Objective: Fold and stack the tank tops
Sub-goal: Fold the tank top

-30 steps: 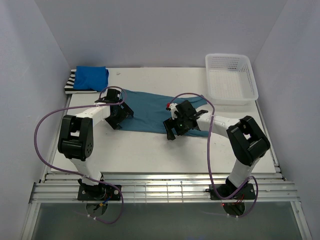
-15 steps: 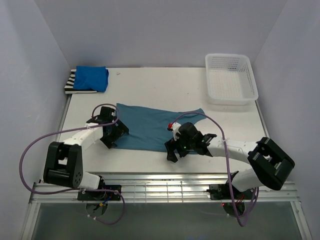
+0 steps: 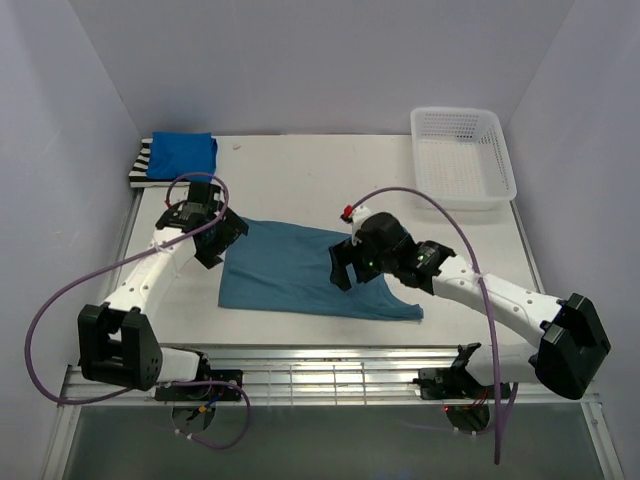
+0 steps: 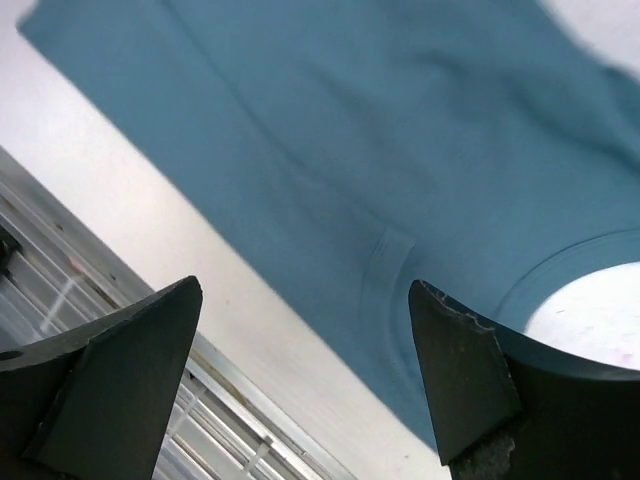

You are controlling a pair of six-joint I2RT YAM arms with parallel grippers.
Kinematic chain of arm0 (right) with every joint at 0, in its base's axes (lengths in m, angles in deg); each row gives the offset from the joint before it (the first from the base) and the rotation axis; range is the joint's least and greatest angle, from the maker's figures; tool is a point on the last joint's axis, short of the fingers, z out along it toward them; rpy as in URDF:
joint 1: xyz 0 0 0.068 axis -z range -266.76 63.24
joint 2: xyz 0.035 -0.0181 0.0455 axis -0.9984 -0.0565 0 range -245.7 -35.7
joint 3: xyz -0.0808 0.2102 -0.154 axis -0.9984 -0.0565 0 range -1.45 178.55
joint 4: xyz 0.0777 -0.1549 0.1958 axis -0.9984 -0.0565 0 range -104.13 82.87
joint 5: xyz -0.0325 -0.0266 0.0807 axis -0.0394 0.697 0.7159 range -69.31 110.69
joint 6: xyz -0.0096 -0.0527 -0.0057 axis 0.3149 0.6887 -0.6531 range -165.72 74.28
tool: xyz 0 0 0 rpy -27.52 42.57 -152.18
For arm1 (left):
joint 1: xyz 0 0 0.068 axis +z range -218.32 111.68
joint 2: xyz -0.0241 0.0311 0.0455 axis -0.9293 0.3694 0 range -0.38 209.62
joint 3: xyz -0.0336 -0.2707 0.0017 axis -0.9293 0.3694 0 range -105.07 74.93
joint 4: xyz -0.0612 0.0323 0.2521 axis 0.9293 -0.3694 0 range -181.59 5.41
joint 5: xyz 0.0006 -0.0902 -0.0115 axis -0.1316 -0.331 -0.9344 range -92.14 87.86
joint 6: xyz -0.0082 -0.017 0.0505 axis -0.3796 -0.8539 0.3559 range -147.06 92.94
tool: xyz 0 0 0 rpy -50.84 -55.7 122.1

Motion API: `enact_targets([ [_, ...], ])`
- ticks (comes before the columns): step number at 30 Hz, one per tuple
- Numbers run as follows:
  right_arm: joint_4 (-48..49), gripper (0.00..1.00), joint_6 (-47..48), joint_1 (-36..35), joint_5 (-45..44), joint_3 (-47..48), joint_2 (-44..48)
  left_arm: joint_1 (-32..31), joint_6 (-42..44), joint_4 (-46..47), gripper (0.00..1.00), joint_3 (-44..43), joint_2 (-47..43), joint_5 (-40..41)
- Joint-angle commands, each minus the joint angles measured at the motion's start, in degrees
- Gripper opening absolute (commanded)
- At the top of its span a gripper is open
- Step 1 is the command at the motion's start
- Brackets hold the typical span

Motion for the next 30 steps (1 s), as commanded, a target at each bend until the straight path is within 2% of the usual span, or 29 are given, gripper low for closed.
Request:
enact_targets([
  [1,-2.3,0.9,2.1,8.3,1.3,7.6,-0.9,0.4,2.5,0.6,0.98,-8.2,5.9,4.4],
  [3,-3.6,0.9,3.1,13.3,3.6,11.2,-4.8,1.0,3.8,1.2,0.98,-13.8,11.7,4.1],
  [6,-4.8,0.9,5.0,17.0,4.4,18.5,-11.2,2.2,6.5,2.1,0.98,-20.3,17.5,3.8],
  [11,-9.6,0.9,6.6,20.0,3.2,31.0,-24.3,5.0,11.3,5.0,0.98,-26.4,27.4,1.3],
  [14,-12.9,0.9,4.8,22.5,1.7,34.8,-29.7,5.5,13.4,5.7,0.98,-28.9,32.0,0.4],
  [21,-13.9,0.9,4.1,26.9,0.0,33.6,-33.7,5.7,17.3,8.0,0.98,-31.8,39.7,-1.9],
  [26,-13.9,0.9,4.1,29.0,-4.8,30.8,-34.4,5.7,17.9,8.2,0.98,-34.9,44.4,-3.5],
  [28,-13.9,0.9,4.2,29.7,-6.1,29.7,-34.2,5.8,17.9,8.3,0.93,-35.8,45.9,-3.3],
  [30,-13.6,0.9,4.4,30.3,-6.5,29.1,-34.0,5.8,17.9,8.3,0.84,-36.2,47.0,-3.2],
])
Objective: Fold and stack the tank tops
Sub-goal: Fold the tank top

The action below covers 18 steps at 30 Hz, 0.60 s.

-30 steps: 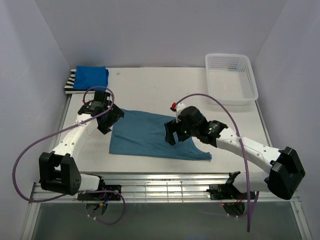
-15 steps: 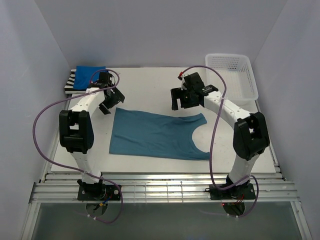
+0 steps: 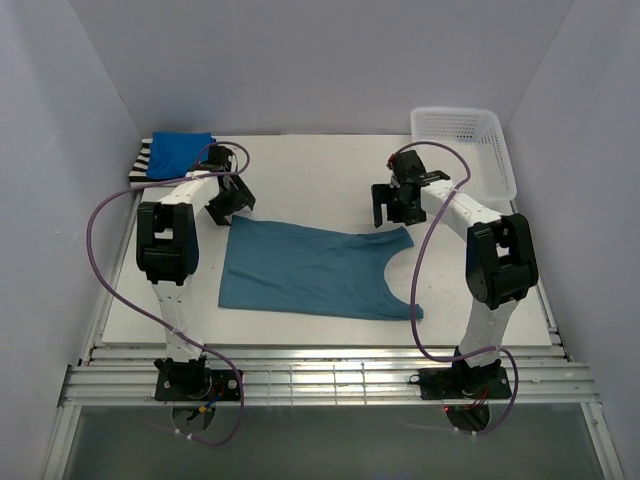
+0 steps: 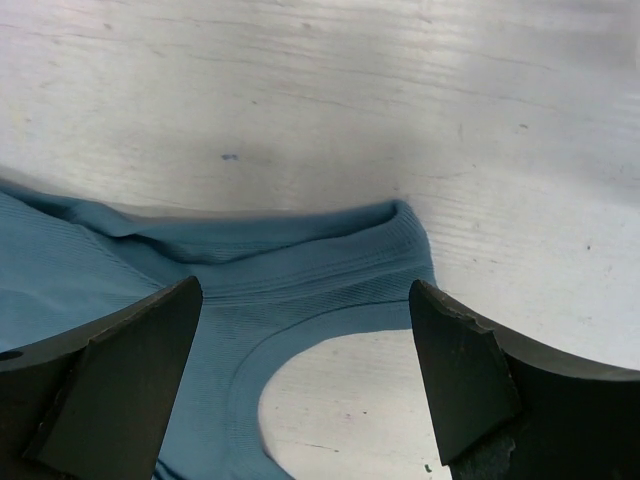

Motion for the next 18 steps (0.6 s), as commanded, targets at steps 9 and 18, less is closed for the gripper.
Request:
enact_targets([
  [9,1.5,0.91,1.9,0.8,-2.5,-2.7,-0.4,0.0,1.4,1.7,0.09,-0.6,0.4,-2.1],
  [18,4.5,0.95,1.1,1.0,-4.8,-0.9,-3.0,0.0,2.3,4.4,0.0,3.1,-3.4,-1.2],
])
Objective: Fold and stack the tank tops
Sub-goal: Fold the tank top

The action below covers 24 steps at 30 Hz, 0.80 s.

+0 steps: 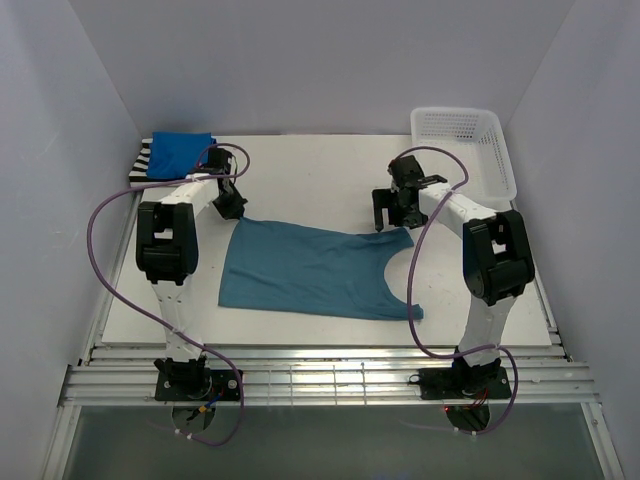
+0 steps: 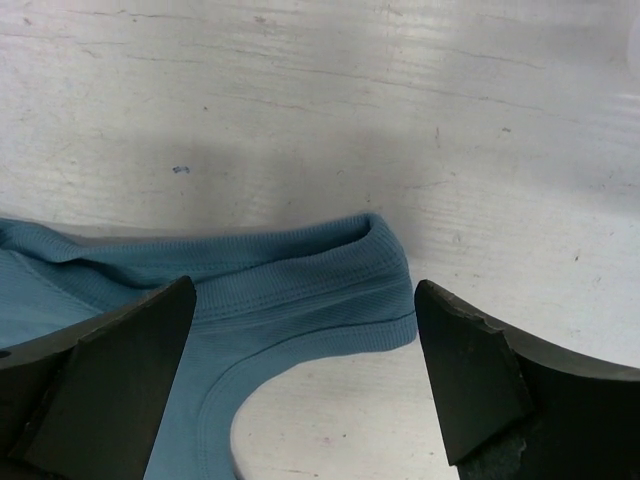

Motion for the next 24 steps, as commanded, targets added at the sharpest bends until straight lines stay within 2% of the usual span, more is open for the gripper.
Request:
enact_targets([
  [1,2.5,0.94,-0.4,0.1,-2.5,2.0,-2.2,-0.1,1.1,1.9,0.0,1.9,-4.1,-0.3],
  [7,3.1,0.76,-1.9,0.3,-4.2,2.7,-4.2,0.0,1.4,2.5,0.0,2.6,-4.9,-0.6],
  [11,3.6,0.61,-1.9,0.3,-5.7,3.0,-4.9,0.0,1.5,2.8,0.0,2.8,-5.0,-1.0],
  [21,3.4,0.59,-2.1,0.3,-9.6,2.8,-5.3,0.0,1.9,3.5,0.0,3.3,-5.7,-2.0],
  [24,3.5,0.52,-1.6,0.3,-10.2,2.9,-5.7,0.0,1.9,3.5,0.0,3.6,-6.0,-2.0],
])
